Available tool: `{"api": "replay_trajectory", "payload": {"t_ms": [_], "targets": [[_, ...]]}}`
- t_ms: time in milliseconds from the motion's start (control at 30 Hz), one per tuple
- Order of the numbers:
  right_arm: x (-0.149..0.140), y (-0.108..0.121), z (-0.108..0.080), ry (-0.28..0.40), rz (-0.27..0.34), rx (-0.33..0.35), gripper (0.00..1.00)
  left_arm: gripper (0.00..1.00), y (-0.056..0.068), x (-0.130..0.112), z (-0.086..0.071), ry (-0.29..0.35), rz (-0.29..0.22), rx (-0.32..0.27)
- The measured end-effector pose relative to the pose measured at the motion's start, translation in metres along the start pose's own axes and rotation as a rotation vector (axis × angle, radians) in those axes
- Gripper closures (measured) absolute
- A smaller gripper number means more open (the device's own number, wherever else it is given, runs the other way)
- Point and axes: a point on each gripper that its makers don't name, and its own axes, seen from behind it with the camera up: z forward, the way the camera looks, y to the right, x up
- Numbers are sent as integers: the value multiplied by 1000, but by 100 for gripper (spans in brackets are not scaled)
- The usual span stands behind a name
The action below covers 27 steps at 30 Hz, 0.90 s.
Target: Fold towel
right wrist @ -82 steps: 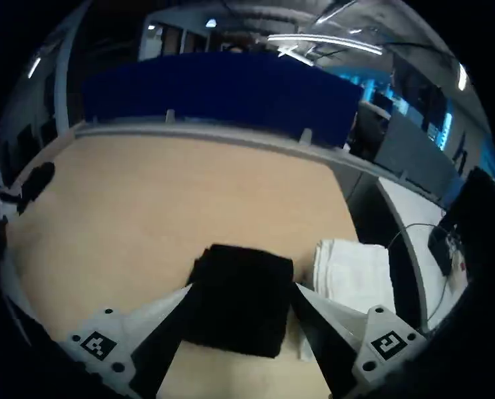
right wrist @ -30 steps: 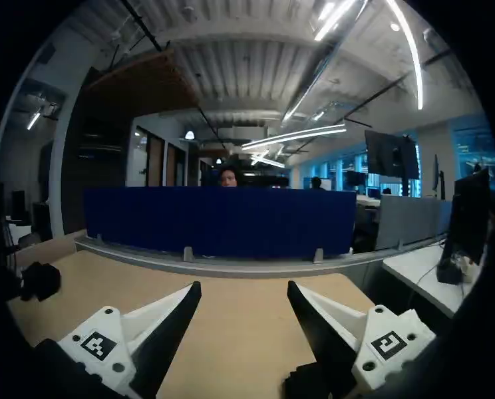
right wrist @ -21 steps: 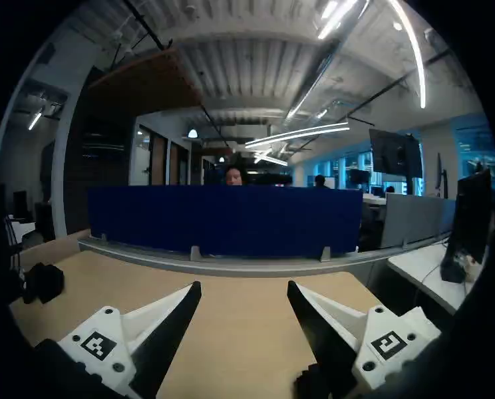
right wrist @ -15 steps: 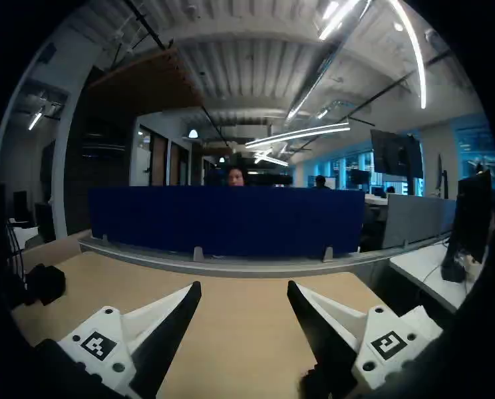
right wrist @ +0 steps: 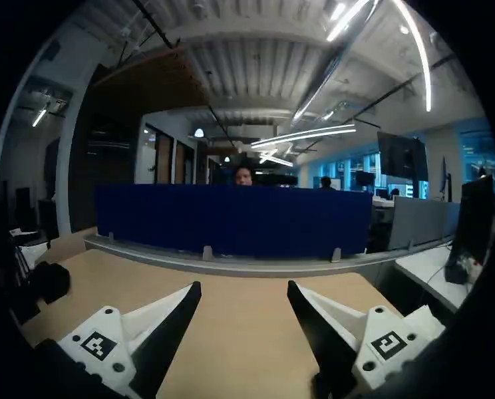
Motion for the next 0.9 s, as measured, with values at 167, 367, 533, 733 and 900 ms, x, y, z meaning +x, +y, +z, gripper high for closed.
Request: {"api": "replay_trajectory", "payload": {"t_ms": [167,367,533,733,900], "targets": [[2,0,3,0,-30,-11,0,8,-6,-22,-2,0,-6,9],[1,-6,7,5,-52,-19,0,8,-19,-51,-6,6,-37,32],[-10,-13,8,3,-47,-19,0,8,-25,-74,-10,13,-53,40],[-28,-19,5,-7,-25,-25,0,8,-27,-95,-13,27,-60,43],[-37,-17,2,-3,2,-30,0,8,-24,-108,-15,35,-65,40]]}}
